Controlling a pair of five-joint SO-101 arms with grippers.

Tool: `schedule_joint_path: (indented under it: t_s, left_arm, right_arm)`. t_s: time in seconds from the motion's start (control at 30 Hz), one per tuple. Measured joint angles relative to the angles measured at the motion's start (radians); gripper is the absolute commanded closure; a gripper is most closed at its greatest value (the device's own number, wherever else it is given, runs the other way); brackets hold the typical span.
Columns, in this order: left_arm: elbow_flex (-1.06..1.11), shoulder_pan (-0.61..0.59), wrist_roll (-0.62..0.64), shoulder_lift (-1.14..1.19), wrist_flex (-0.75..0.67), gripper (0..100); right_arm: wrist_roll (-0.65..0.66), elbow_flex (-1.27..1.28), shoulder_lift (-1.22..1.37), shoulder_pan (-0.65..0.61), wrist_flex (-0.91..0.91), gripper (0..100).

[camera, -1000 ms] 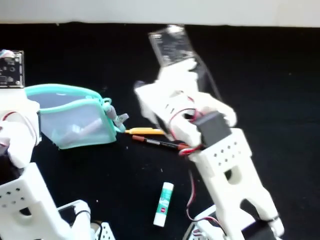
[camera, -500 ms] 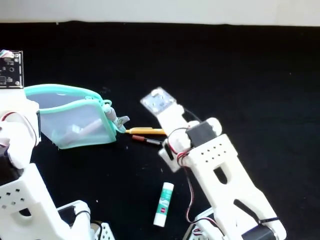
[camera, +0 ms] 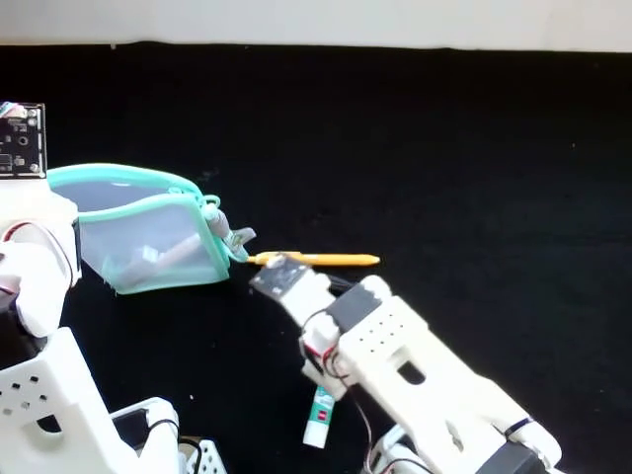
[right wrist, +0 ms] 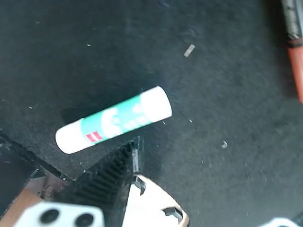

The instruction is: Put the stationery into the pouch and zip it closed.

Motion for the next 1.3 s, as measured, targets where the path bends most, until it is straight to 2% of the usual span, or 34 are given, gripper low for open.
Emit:
schedule_joint_path:
  t_s: [0.2,0.37,0.53,0.67,0.77,0.93,1.3]
  left_arm:
    - [0.0,0.0,0.0,0.0,0.0,99]
    - [0.0,0.0,0.0,0.0,0.0,99]
    - [0.0,0.0,0.0,0.0,0.0,99]
    - [0.0,0.0,0.0,0.0,0.0,99]
    - [0.0,0.0,0.0,0.0,0.0,99]
    - [0.0,0.0,0.0,0.0,0.0,99]
    - [0.0,0.0,0.0,0.0,0.0,99]
  right_arm:
    - [0.126,0.071,-0.003,-0.06,-0.035,47.3]
    - [0.132,0.071,-0.003,-0.061,-0.04,47.3]
    - [-0.046,0.009,-0.003,-0.078,-0.041,47.3]
    - [-0.348,-0.009,-0.003,-0.242,-0.04,47.3]
    - [-0.554,0.012,-0.003,-0.304,-0.051,47.3]
    - [-0.615,0.104,-0.003,-0.315,-0.126,47.3]
    - [-0.628,0.166,-0.008,-0.35,-0.169,47.1]
